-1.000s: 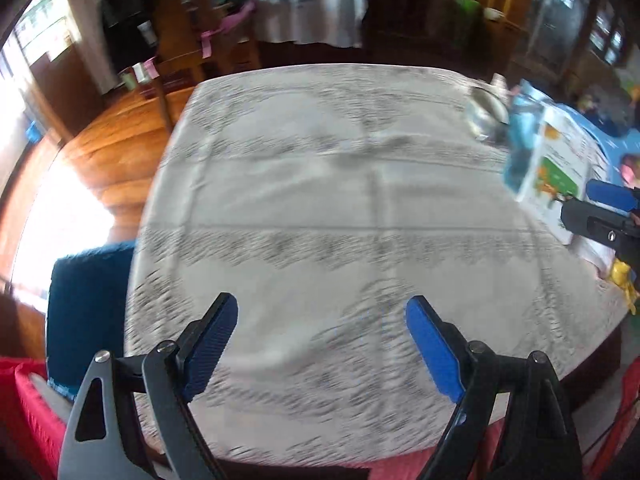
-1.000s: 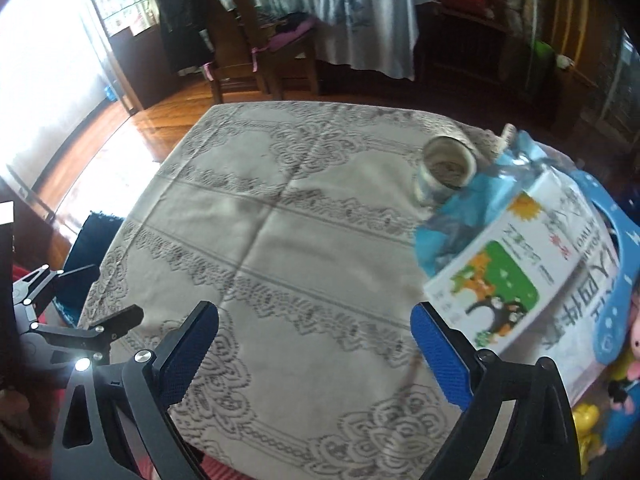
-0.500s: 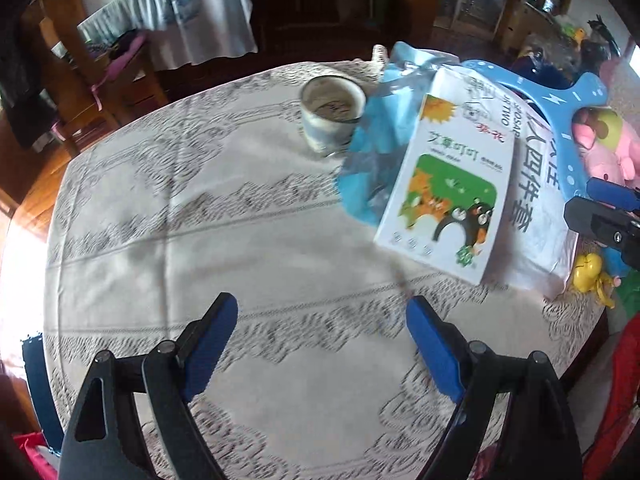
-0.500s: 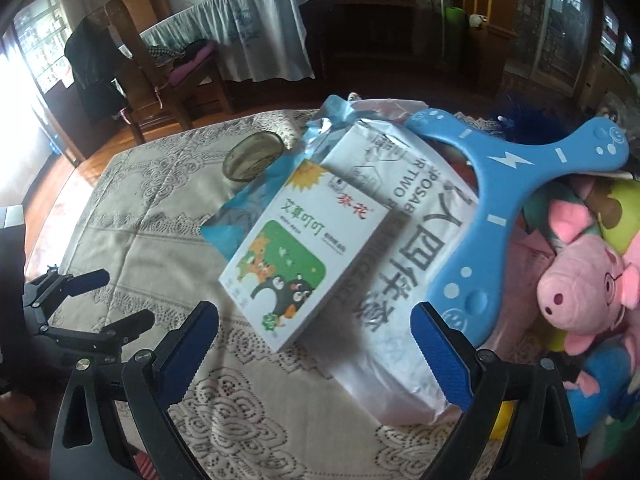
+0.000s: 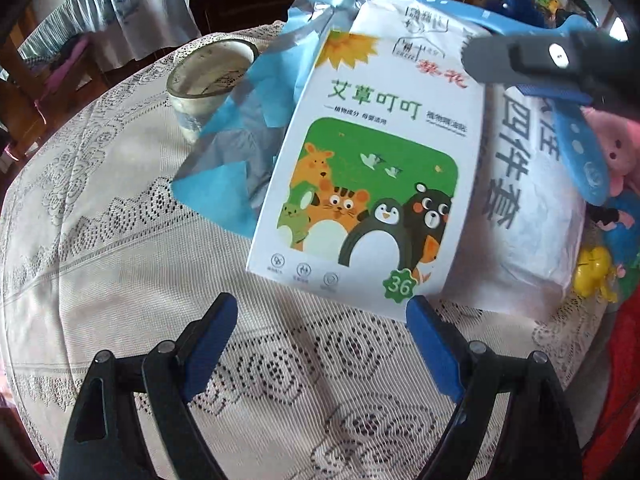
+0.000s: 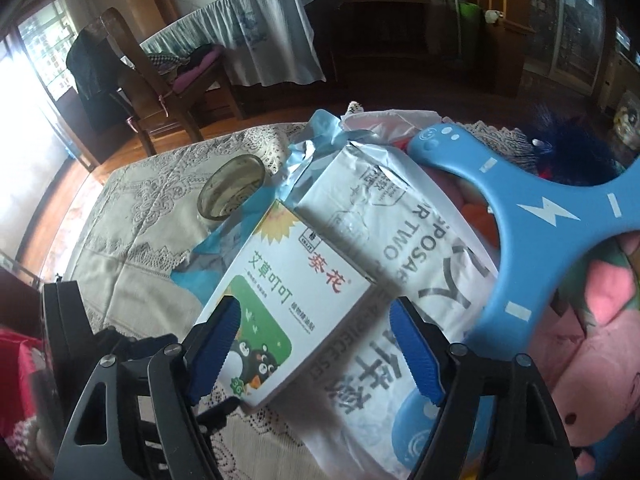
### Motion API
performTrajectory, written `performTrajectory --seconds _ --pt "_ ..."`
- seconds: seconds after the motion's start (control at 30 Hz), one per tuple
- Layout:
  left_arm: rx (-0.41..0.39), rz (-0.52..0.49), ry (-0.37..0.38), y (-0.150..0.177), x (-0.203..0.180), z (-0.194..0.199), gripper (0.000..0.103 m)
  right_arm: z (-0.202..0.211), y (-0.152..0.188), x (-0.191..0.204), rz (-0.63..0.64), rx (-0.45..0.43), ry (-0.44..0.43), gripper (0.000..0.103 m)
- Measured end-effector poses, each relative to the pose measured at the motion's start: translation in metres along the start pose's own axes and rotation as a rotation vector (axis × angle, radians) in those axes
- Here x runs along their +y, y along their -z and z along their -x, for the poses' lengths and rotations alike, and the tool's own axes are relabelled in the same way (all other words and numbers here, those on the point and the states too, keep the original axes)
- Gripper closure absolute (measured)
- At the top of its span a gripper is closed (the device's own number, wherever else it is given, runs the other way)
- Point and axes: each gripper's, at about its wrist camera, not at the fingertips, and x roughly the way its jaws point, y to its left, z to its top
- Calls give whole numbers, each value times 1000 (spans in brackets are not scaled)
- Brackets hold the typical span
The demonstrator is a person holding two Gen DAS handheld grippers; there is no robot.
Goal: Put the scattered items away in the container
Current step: 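Move both grippers back toward the printed package and jar on the table, then close the left gripper on the white cartoon-printed box edge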
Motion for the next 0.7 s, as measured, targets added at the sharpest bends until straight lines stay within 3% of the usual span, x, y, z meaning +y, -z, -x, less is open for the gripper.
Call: performTrajectory --seconds 0.17,0.3,0.47,0.5,0.7 --pt "-2 31 -20 1 19 -1 16 -26 -15 -2 14 1 -17 25" --pt "12 46 -29 9 38 -1 16 -30 -12 8 50 62 5 24" --pt "18 71 -70 18 60 1 16 -18 24 7 38 149 -22 23" --pt "15 78 -73 19 64 3 16 -13 33 7 32 162 -27 17" --pt "-29 53 -40 27 59 30 16 11 80 -5 -57 177 -55 15"
